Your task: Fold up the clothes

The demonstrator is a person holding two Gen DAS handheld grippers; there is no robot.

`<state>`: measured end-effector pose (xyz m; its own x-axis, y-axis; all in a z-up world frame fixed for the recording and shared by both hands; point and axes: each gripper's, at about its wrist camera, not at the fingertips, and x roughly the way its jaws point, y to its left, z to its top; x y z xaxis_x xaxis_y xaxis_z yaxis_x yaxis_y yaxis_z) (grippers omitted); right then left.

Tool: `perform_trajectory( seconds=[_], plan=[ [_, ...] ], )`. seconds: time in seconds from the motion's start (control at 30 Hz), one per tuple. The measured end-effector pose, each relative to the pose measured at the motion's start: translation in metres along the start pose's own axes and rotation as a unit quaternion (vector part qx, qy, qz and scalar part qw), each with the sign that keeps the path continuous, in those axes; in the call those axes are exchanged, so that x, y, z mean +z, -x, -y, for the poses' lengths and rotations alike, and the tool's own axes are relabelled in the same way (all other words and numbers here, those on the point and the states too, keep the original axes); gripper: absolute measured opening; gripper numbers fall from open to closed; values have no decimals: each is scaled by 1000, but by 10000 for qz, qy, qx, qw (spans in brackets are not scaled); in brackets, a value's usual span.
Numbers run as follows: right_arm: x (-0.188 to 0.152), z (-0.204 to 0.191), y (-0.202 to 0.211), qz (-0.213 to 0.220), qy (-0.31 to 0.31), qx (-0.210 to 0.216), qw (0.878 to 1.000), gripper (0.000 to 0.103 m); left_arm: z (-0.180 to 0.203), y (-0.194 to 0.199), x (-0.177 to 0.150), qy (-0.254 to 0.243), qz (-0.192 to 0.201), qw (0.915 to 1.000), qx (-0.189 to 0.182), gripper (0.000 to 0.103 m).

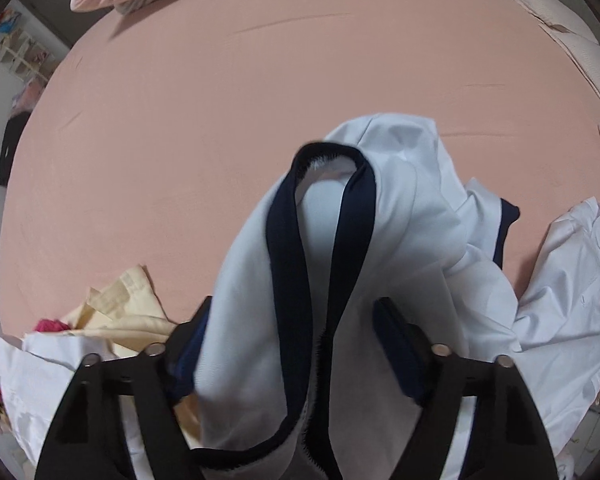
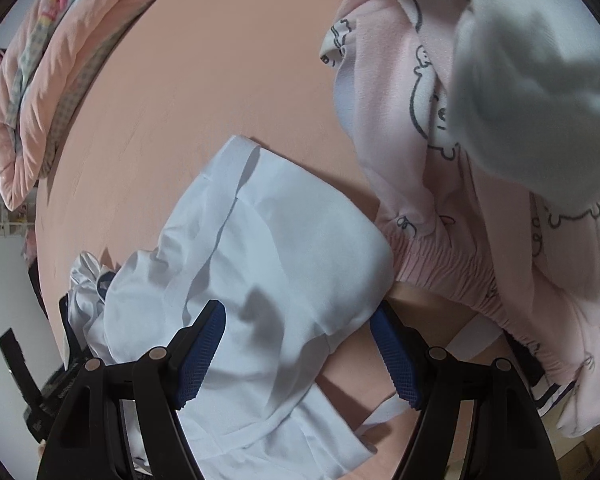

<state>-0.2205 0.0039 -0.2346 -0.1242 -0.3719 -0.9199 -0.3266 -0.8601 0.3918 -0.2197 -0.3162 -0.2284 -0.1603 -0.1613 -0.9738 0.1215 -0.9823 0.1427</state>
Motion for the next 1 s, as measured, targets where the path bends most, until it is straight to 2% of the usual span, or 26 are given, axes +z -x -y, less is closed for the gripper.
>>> perform_trajectory(
  seconds=[0.03, 0.07, 0.17, 0.3, 0.37, 0.43, 0.57, 0.63, 0.73, 0.8, 1.0],
  plan=[
    [-2, -2, -1, 20, -5, 9, 10000, 74, -1, -3, -1, 59, -35, 10000, -37, 63],
    [-4, -3, -2, 40, -9, 18, 10000, 72, -1, -6, -2, 106, -66, 9999, -69, 60],
    [-9, -8, -5, 100, -24, 46, 9999, 69, 2, -11, -6, 26, -32, 10000, -6, 59],
    [-17, -15, -9, 186, -49, 73, 9998, 65, 14, -11, -13, -412, 118, 9987, 266, 59],
    [-19, -15, -9, 253, -63, 64, 9996, 45, 13, -11, -15, -420, 166, 9987, 252, 58],
    [-22, -15, -9, 313, -55, 97, 9994, 32, 10, -11, -16, -343, 198, 9991, 173, 53],
    [-26, -6, -15, 436, -15, 372, 9984, 16, 5, -8, -21, -222, 362, 9990, 117, 40],
    [-29, -5, -16, 509, 76, 455, 9976, 13, 6, -6, -24, -367, 452, 9980, 266, 29],
    [-32, -11, -22, 660, 365, 470, 9960, 6, 9, -3, -25, -520, 478, 9966, 426, 20],
    [-34, -15, -24, 727, 443, 476, 9952, 6, 7, 1, -24, -467, 488, 9969, 414, 17],
    [-36, -39, -20, 777, 850, 30, 9933, 7, -11, 20, -26, -70, 635, 9980, 1, 12]
  ],
)
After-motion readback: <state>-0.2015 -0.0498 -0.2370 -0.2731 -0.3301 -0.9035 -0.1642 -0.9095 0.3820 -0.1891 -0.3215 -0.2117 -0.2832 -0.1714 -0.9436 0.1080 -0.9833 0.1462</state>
